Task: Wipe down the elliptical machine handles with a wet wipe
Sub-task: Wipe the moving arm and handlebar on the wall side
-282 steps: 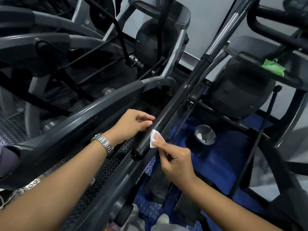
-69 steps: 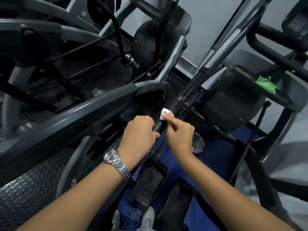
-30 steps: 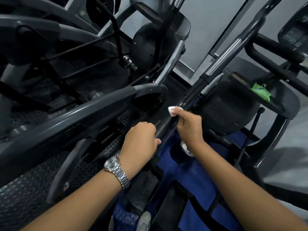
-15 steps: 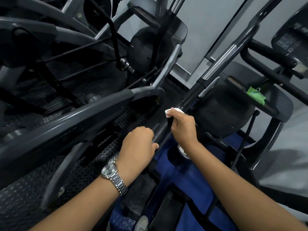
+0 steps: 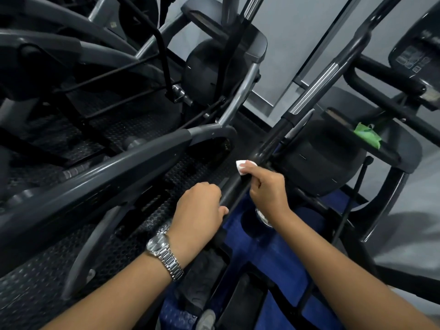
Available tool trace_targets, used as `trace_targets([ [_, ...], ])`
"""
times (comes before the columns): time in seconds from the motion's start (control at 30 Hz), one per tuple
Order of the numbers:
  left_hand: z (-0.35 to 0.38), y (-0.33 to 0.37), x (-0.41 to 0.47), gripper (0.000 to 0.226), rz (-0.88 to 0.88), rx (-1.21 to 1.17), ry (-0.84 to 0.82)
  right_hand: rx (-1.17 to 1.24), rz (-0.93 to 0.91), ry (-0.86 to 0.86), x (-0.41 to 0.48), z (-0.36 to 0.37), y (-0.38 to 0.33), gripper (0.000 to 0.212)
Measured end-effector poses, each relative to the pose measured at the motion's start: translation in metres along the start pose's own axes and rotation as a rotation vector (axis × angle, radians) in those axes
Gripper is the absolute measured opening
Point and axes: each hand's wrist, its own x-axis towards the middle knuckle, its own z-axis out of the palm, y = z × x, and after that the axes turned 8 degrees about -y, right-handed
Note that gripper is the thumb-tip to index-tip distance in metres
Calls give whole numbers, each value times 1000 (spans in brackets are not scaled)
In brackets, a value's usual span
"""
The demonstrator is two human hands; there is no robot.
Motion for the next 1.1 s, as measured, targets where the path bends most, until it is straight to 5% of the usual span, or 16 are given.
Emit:
trace_targets([
  [0.13,0,0,2,32,2,8,0,18,144,75,23,1,4,34],
  [0.3,-3,2,8,31,-26,-6,-38,41,-23,66,-1,6,-3,38],
  [0.5,-12,16,33,30,43,-7,26,123,230,173,25,11,11,38],
  [1.1,12,29,77,33,131,50,15,261,285,302,28,7,17,36],
])
